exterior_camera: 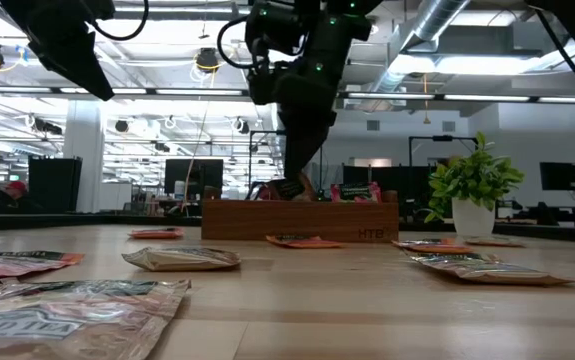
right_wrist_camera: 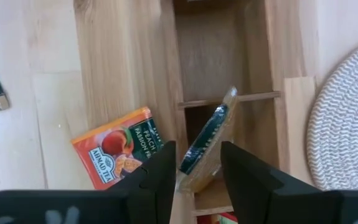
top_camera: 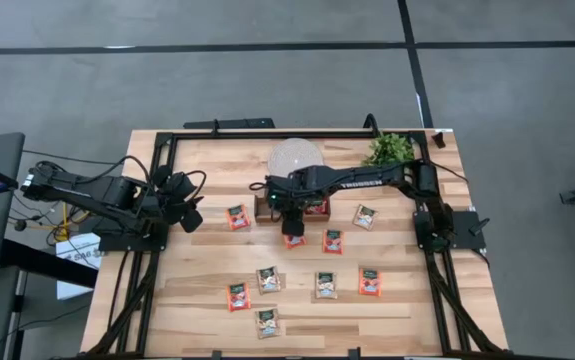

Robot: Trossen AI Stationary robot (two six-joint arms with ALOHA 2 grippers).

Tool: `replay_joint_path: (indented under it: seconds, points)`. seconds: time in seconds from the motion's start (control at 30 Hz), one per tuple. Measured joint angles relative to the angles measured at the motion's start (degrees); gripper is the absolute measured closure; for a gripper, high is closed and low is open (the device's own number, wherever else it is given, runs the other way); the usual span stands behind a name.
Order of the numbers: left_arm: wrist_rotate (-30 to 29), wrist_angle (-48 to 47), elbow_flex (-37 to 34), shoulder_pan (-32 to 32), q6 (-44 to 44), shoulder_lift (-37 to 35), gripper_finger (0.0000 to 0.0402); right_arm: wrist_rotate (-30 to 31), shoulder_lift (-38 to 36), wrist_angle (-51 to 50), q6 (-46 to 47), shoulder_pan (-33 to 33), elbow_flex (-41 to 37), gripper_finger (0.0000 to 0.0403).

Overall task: Pick & Place Tea
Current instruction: Put the brown tea bag into the middle slot of the wooden organizer

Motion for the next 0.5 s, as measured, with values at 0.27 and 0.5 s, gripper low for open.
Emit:
replay_joint_path:
  seconds: [0.27,0.5]
  points:
    - [-0.13,0.00,0.00,0.02,0.00,0.00,0.0250,-0.01,0.00,-0.26,0.13,-0.38,0.00,0.0309]
    - [-0.15,-0.02,0.00,0.00,0.02,0.00,0.0250,-0.05,0.49,-1.47,0.13,0.12,0.00,0.0328]
